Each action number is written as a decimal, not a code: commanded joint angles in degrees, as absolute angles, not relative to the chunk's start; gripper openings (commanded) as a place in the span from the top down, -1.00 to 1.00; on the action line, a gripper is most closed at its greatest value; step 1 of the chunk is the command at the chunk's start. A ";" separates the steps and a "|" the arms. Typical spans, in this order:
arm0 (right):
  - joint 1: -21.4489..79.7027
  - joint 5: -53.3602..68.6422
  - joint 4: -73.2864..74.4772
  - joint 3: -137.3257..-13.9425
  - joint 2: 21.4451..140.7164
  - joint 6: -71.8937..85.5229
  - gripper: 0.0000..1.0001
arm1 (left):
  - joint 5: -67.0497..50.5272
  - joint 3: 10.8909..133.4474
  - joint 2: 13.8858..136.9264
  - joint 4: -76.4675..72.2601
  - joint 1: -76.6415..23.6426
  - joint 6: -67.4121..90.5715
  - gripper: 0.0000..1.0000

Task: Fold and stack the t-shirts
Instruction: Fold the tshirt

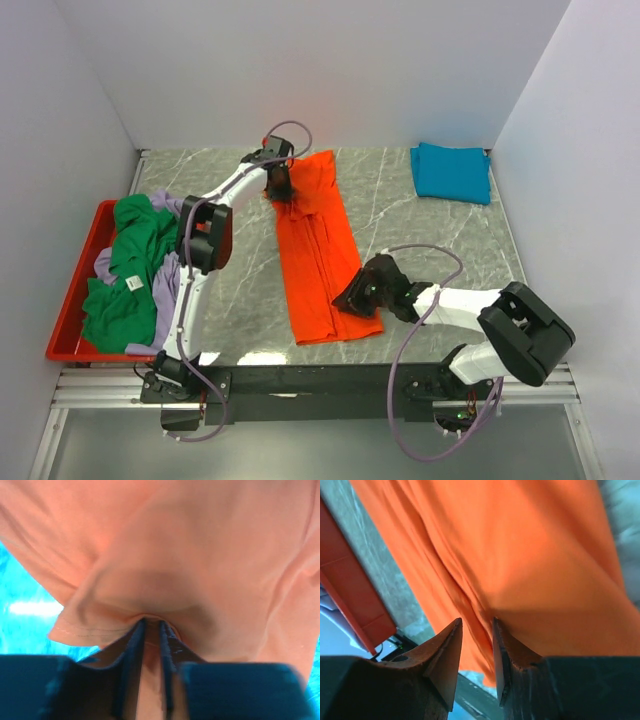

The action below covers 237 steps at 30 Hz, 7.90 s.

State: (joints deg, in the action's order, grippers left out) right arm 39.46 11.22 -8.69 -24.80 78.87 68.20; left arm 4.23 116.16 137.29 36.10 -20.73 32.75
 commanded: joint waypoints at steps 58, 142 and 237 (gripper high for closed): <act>27.51 9.57 14.24 -28.66 65.92 42.28 0.17 | 13.71 38.68 71.98 29.09 -53.78 73.12 0.10; 41.83 12.13 12.04 -15.03 63.55 48.60 0.07 | 4.93 23.56 58.89 36.47 -65.83 83.06 0.99; 29.36 15.03 23.12 -86.48 111.09 33.93 1.00 | 12.84 63.37 92.02 24.52 -22.68 54.85 0.99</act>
